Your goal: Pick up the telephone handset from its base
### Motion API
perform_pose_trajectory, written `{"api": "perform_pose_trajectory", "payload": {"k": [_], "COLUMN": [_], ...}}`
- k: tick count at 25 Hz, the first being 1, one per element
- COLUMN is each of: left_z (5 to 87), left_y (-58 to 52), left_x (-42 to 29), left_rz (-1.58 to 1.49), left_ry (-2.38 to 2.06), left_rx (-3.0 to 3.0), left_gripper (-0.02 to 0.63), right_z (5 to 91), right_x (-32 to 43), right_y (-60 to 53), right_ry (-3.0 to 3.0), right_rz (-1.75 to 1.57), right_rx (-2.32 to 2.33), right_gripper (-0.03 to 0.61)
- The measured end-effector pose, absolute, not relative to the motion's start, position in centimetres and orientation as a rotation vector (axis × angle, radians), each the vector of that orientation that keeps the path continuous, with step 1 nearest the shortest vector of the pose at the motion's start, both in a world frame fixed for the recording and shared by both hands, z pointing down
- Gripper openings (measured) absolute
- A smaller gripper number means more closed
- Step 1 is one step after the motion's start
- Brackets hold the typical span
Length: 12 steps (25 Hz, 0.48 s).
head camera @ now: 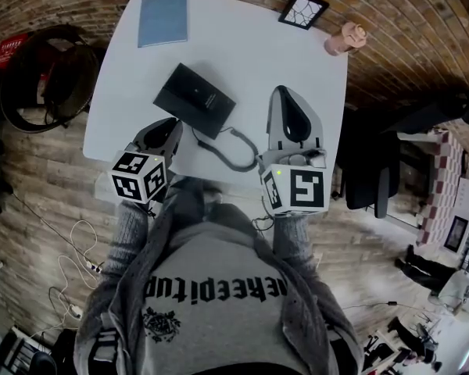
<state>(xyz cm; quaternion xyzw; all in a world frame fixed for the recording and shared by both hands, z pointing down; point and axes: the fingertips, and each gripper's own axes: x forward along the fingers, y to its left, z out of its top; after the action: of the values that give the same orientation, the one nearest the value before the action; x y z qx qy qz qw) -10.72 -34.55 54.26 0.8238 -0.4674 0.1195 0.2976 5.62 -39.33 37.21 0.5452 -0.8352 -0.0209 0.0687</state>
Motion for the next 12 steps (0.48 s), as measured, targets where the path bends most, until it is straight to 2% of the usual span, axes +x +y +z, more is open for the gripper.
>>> {"api": "perform_pose_trajectory", "payload": {"k": [5, 12], "left_z": [57.3, 59.6], "left_y": [-34.2, -34.8], "left_x": [-10.4, -10.2], "left_rz": [0.339, 0.225], "left_ry": [-1.178, -1.133], "left_rx": [2.110, 1.993], "left_gripper": [0.099, 0.104], "right_z": [37.9, 38.4], "right_x": [5.9, 6.2], "right_y": [-39.7, -39.9], "right_ry": [-2.499, -2.480], "right_rz": [-0.049, -0.036], "right_rx": [1.648, 1.654], "right_gripper": [0.003, 0.003]}}
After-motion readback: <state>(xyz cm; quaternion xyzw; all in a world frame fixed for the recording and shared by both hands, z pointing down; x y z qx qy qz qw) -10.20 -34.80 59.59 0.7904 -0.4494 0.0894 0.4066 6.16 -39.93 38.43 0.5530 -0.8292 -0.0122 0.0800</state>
